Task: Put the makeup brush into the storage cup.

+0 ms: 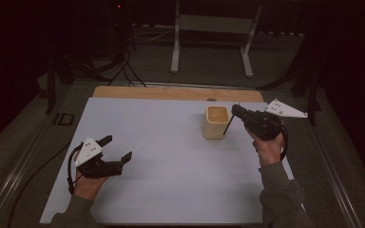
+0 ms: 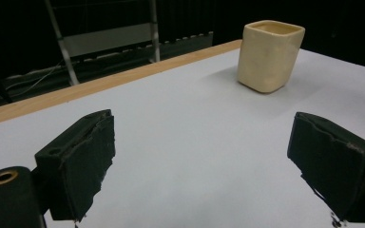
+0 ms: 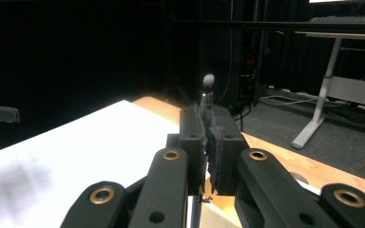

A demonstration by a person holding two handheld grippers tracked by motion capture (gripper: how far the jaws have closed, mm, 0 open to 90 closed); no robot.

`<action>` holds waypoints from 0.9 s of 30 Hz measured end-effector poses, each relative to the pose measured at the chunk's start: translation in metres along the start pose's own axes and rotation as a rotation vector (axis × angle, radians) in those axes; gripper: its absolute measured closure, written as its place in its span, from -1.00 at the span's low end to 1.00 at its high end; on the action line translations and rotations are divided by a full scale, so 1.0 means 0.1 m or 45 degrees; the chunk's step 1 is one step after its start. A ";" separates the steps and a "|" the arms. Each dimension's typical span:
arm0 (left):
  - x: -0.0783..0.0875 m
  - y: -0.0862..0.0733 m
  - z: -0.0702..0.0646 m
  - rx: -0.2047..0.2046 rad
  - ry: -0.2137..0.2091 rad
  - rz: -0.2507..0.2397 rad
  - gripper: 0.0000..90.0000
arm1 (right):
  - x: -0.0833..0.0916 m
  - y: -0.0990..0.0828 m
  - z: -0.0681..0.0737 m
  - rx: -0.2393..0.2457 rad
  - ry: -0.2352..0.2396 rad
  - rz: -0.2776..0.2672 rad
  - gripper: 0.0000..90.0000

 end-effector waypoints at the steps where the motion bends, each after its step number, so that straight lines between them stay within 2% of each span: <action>1: 0.00 0.00 0.00 -0.001 -0.001 -0.001 -0.78 | 0.00 0.01 -0.01 0.005 -0.002 -0.001 0.89; 27: 0.01 -0.01 -0.01 -0.001 -0.002 0.001 -0.78 | -0.06 0.15 -0.11 0.018 -0.049 0.000 0.89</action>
Point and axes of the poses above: each handheld gripper's, and its own axes: x roughly backward along the jaws, y roughly out of its top, z roughly to its left, the point moved 2 cm from there along -x, roughly forward along the jaws, and after that the axes turned 8 degrees about x, right-handed, at the moved point
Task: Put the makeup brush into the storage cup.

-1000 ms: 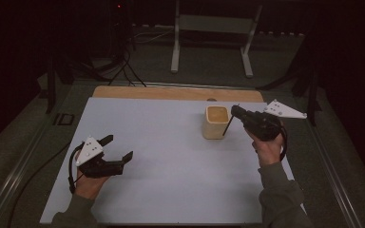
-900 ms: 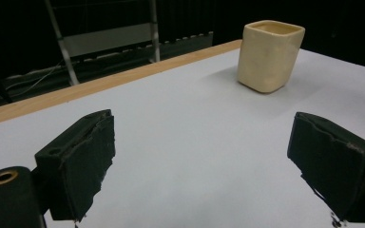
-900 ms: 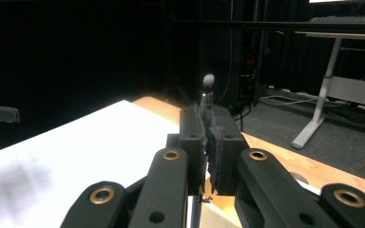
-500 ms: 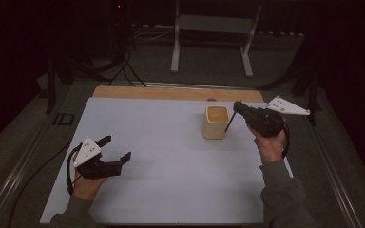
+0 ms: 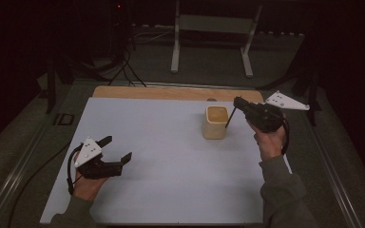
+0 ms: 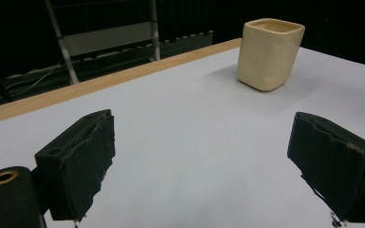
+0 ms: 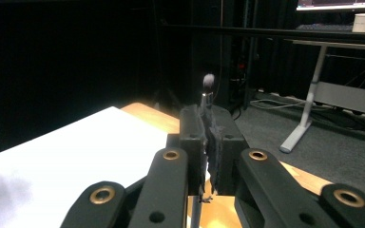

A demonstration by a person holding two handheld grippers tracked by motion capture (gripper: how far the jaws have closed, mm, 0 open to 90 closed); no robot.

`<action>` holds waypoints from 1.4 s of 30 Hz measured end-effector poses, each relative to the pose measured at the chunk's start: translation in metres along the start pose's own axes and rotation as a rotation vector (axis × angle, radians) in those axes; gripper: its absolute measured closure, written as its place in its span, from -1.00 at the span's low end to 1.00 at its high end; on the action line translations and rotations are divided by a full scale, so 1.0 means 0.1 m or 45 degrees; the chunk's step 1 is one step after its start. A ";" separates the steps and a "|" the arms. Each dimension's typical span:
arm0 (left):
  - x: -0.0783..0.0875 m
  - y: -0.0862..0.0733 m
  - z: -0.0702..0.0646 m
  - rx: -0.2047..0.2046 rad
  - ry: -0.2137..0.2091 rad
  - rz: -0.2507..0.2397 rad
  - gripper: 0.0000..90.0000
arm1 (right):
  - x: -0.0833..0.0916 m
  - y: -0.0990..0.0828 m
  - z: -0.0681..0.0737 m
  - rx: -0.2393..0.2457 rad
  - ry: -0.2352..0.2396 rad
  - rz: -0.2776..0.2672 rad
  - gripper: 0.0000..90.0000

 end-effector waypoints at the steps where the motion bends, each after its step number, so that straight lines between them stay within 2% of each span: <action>1: 0.00 0.00 0.00 -0.001 0.001 0.000 -0.78 | -0.01 0.00 -0.01 -0.001 -0.003 0.001 0.89; 26: 0.00 -0.01 0.01 0.003 0.000 0.003 -0.78 | -0.19 0.02 -0.14 -0.032 -0.069 0.020 0.90; 33: 0.00 -0.01 0.01 0.003 -0.003 0.002 -0.78 | -0.30 0.01 -0.18 -0.063 -0.101 0.030 0.90; 42: 0.00 -0.01 0.00 0.002 -0.009 0.001 -0.78 | -0.41 0.01 -0.23 -0.073 -0.130 0.062 0.89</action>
Point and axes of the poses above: each handheld gripper's, and its own axes: x roughly backward along the jaws, y roughly out of its top, z roughly to its left, the point moved 2 cm from there along -x, roughly forward along the jaws, and after that the axes turned 8 degrees about x, right-handed, at the moved point
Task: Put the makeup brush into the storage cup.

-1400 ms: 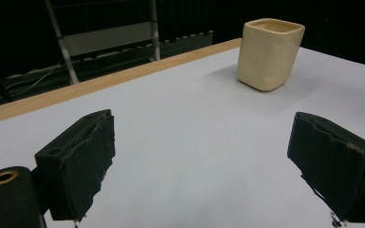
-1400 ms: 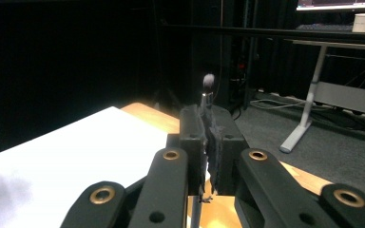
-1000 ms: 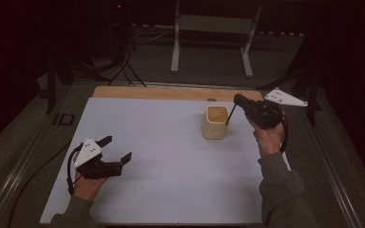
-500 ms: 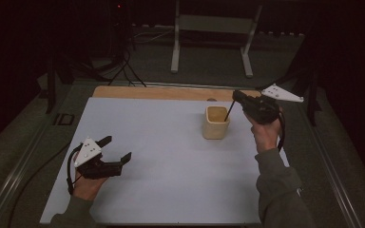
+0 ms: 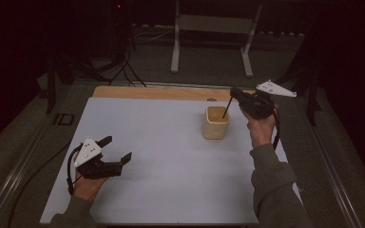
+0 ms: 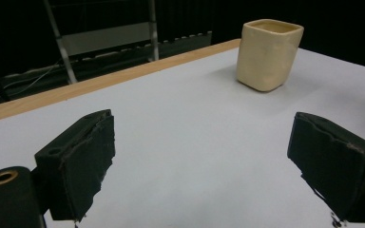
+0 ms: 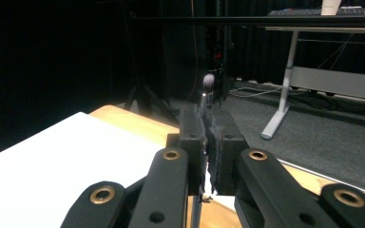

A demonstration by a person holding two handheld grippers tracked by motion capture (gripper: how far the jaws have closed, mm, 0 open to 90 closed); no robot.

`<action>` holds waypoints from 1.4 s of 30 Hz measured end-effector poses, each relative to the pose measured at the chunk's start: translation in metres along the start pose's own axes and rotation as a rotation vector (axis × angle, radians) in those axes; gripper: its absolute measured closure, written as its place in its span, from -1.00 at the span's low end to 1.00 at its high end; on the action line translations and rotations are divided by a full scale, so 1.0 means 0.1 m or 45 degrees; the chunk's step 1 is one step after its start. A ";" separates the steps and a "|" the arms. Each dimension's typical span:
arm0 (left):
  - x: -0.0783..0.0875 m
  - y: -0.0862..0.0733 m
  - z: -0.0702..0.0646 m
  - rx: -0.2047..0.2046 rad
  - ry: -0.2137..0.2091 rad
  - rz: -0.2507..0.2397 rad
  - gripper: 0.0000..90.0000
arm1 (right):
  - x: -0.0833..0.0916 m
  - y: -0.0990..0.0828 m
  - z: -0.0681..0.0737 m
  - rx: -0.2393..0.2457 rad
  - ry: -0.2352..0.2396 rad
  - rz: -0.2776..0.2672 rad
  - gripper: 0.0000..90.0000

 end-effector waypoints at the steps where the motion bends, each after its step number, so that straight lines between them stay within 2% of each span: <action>1: 0.00 0.00 0.00 0.000 0.000 -0.001 -0.78 | -0.01 0.00 -0.01 -0.001 -0.006 0.002 0.90; 9: -0.01 0.00 0.00 0.001 -0.003 -0.001 -0.78 | -0.05 0.03 -0.01 0.011 -0.021 0.007 0.89; 22: -0.01 -0.01 -0.01 0.002 -0.008 0.004 -0.78 | -0.12 -0.02 -0.02 0.003 -0.036 0.035 0.90; 42: -0.01 -0.01 -0.01 -0.001 -0.008 0.004 -0.78 | -0.24 -0.12 0.07 0.021 -0.021 0.083 0.89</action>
Point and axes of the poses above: each handheld gripper's, and its own axes: x roughly backward along the jaws, y roughly out of its top, z roughly to its left, the point moved 2 cm from there along -x, roughly forward along the jaws, and after that the axes turned 8 degrees about x, right-handed, at the moved point
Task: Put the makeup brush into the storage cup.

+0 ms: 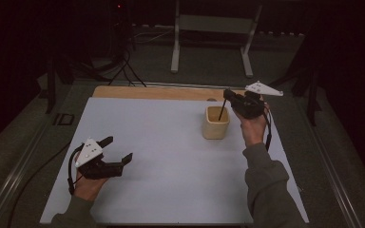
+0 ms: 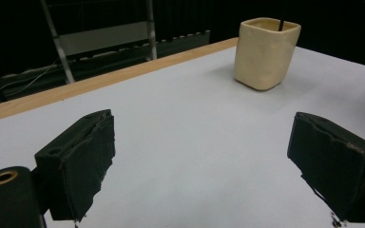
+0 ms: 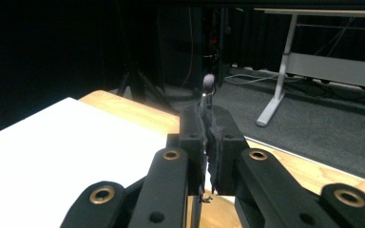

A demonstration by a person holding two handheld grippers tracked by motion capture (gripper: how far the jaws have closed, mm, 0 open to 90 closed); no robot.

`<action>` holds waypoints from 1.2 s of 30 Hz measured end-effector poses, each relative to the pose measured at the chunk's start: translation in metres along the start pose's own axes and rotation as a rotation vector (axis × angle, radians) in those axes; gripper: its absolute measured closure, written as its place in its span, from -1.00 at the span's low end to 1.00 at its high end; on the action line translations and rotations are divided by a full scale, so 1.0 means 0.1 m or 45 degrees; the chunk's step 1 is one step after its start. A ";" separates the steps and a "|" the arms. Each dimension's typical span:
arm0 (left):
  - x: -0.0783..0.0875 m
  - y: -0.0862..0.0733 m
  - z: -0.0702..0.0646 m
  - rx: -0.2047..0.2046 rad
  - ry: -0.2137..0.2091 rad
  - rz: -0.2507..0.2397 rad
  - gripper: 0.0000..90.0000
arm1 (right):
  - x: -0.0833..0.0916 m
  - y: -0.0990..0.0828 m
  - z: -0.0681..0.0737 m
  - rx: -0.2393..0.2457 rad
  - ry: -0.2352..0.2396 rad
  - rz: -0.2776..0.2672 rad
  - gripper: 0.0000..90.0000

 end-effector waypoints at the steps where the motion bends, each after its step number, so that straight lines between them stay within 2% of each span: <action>1: 0.00 0.00 0.00 -0.001 0.000 0.001 -0.78 | -0.01 0.00 0.01 -0.001 0.001 0.004 0.89; 15: 0.00 0.00 0.00 0.001 0.001 -0.001 -0.78 | -0.05 -0.06 0.04 0.005 0.015 0.037 0.88; 16: 0.00 0.00 0.00 0.002 0.000 -0.001 -0.78 | -0.04 -0.06 0.04 0.003 0.023 0.034 0.81; 18: 0.00 0.00 0.01 0.003 0.001 0.000 -0.78 | -0.04 -0.05 0.04 -0.025 0.079 -0.001 0.15; 19: 0.00 0.00 0.01 0.003 0.001 0.000 -0.78 | -0.04 -0.05 0.04 -0.025 0.079 -0.001 0.15; 20: 0.00 0.00 0.01 0.004 0.001 -0.001 -0.78 | -0.04 -0.04 0.04 -0.034 0.110 -0.012 -0.15; 21: 0.00 0.00 0.01 0.004 0.000 0.000 -0.78 | -0.03 -0.02 0.06 -0.019 0.060 0.000 -0.62; 23: 0.00 0.00 0.00 0.002 -0.001 0.001 -0.78 | -0.02 -0.02 0.05 -0.018 0.057 0.004 -0.69; 29: 0.00 0.00 0.00 0.001 0.000 0.003 -0.78 | 0.01 -0.02 0.02 -0.020 0.045 0.007 -0.72; 36: 0.00 0.00 0.00 0.003 0.001 0.002 -0.78 | 0.02 -0.02 0.03 -0.019 0.060 0.016 -0.74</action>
Point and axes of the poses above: each handheld gripper's, and its own axes: x roughly backward along the jaws, y roughly out of its top, z roughly to its left, the point moved 2 cm from there along -x, roughly forward along the jaws, and after that the axes turned 8 degrees about x, right-handed, at the moved point
